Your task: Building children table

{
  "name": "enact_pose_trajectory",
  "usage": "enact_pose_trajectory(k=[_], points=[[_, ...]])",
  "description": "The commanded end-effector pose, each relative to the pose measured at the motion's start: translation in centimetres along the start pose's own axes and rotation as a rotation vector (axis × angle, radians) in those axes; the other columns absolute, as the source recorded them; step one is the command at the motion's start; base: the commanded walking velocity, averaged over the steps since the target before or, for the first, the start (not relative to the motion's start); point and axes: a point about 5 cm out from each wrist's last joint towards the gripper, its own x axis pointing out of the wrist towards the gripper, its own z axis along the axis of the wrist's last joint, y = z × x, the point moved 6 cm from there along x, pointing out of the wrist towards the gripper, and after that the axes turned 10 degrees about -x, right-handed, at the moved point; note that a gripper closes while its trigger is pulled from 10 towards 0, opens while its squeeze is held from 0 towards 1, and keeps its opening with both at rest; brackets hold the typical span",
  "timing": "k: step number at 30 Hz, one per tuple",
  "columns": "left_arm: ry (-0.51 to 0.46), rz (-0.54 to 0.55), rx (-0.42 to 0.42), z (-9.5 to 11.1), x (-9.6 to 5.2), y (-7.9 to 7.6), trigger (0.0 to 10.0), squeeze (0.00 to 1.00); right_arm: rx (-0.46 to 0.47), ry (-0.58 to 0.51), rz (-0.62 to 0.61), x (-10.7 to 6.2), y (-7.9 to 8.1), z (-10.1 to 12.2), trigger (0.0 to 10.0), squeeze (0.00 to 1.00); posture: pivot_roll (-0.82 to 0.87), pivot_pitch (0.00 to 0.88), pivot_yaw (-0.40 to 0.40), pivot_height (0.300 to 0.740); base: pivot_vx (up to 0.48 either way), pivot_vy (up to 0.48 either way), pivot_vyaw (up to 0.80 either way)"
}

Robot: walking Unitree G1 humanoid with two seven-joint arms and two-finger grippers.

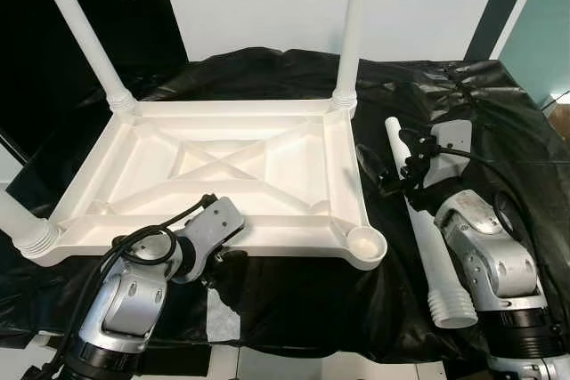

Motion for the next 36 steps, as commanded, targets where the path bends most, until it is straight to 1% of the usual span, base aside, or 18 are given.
enact_pose_trajectory(k=[1, 3, 7, 8, 9, 12, 14, 18, 19, 20, 21, 24, 25, 26, 27, 31, 35, 36], points=[[0.088, 0.125, -0.106, -2.5, -0.4, 2.2, 0.0, 0.0, -0.007, 0.004, -0.009, 0.1, -0.3, -0.2, 10.0, 0.0, 0.02, 0.057, 0.015, 0.74, 0.0, 0.0, 0.0], [0.09, 0.133, -0.111, -2.5, -0.5, 2.4, 0.0, 0.0, -0.005, 0.004, -0.01, 0.1, -0.4, -0.2, 10.0, 0.0, 0.02, 0.057, 0.015, 0.74, 0.0, 0.0, 0.0], [0.097, 0.186, -0.14, -2.5, -1.0, 3.5, 0.0, 0.0, -0.004, 0.002, -0.008, 0.1, -0.3, -0.2, 10.0, 0.0, 0.03, 0.058, 0.02, 0.74, 0.0, 0.0, 0.0], [0.106, 0.212, -0.15, -2.8, -1.3, 4.0, 0.0, 0.0, -0.001, 0.001, -0.009, 0.1, -0.3, -0.1, 10.0, 0.0, 0.03, 0.058, 0.02, 0.74, 0.0, 0.0, 0.0], [0.106, 0.212, -0.15, -2.8, -1.3, 4.0, 0.0, 0.0, -0.001, 0.001, -0.009, 0.1, -0.3, -0.1, 10.0, 0.0, 0.03, 0.058, 0.02, 0.74, 0.0, 0.0, 0.0], [0.125, 0.278, -0.182, -4.0, -2.4, 5.1, 0.0, 0.0, 0.006, 0.004, -0.016, 0.0, -0.3, -0.3, 10.0, 0.0, 0.04, 0.059, 0.009, 0.74, 0.0, 0.0, 0.0], [0.137, 0.298, -0.198, -4.6, -3.0, 5.2, 0.0, 0.0, 0.014, 0.01, -0.018, 0.1, -0.3, -0.5, 10.0, 0.0, 0.05, 0.06, 0.001, 0.74, 0.0, 0.0, 0.0], [0.143, 0.308, -0.202, -4.9, -3.3, 5.2, 0.0, 0.0, 0.019, 0.014, -0.018, 0.1, -0.3, -0.7, 10.0, 0.0, 0.05, 0.06, -0.003, 0.74, 0.0, 0.0, 0.0], [0.136, 0.288, -0.208, -4.8, -3.4, 4.5, 0.0, 0.0, 0.023, 0.018, -0.022, 0.2, -0.3, -0.8, 10.0, 0.0, 0.06, 0.066, -0.012, 0.74, 0.0, 0.0, 0.0], [0.136, 0.288, -0.208, -4.8, -3.4, 4.5, 0.0, 0.0, 0.023, 0.018, -0.022, 0.2, -0.3, -0.8, 10.0, 0.0, 0.06, 0.066, -0.012, 0.74, 0.0, 0.0, 0.0], [0.128, 0.259, -0.212, -4.6, -3.4, 3.3, 0.0, 0.0, 0.025, 0.02, -0.021, 0.4, -0.3, -0.8, 10.0, 0.0, 0.06, 0.071, -0.015, 0.74, 0.0, 0.0, 0.0], [0.113, 0.21, -0.227, -4.2, -3.5, 0.9, 0.0, 0.0, 0.028, 0.022, -0.019, 0.5, -0.2, -0.9, 10.0, 0.0, 0.06, 0.078, -0.014, 0.74, 0.0, 0.0, 0.0], [0.113, 0.21, -0.227, -4.2, -3.5, 0.9, 0.0, 0.0, 0.028, 0.022, -0.019, 0.5, -0.2, -0.9, 10.0, 0.0, 0.06, 0.078, -0.014, 0.74, 0.0, 0.0, 0.0], [0.108, 0.202, -0.235, -4.2, -3.6, 0.2, 0.0, 0.0, 0.029, 0.022, -0.019, 0.4, -0.2, -0.9, 10.0, 0.0, 0.06, 0.078, -0.013, 0.74, 0.0, 0.0, 0.0], [0.108, 0.202, -0.235, -4.2, -3.6, 0.2, 0.0, 0.0, 0.029, 0.022, -0.019, 0.4, -0.2, -0.9, 10.0, 0.0, 0.06, 0.078, -0.013, 0.74, 0.0, 0.0, 0.0], [0.05, 0.126, -0.24, -2.6, -3.6, -2.9, 0.0, 0.0, 0.033, 0.031, -0.03, 0.2, -0.5, -1.1, 10.0, 0.0, 0.07, 0.08, -0.016, 0.74, 0.0, 0.0, 0.0], [0.023, 0.101, -0.239, -1.8, -3.3, -3.6, 0.0, 0.0, 0.035, 0.036, -0.034, 0.2, -0.6, -1.3, 10.0, 0.0, 0.07, 0.077, -0.017, 0.74, 0.0, 0.0, 0.0], [0.022, 0.091, -0.224, -1.5, -2.7, -3.7, 0.0, 0.0, 0.039, 0.037, -0.035, 0.3, -0.5, -1.4, 10.0, 0.0, 0.07, 0.076, -0.018, 0.74, 0.0, 0.0, 0.0]])
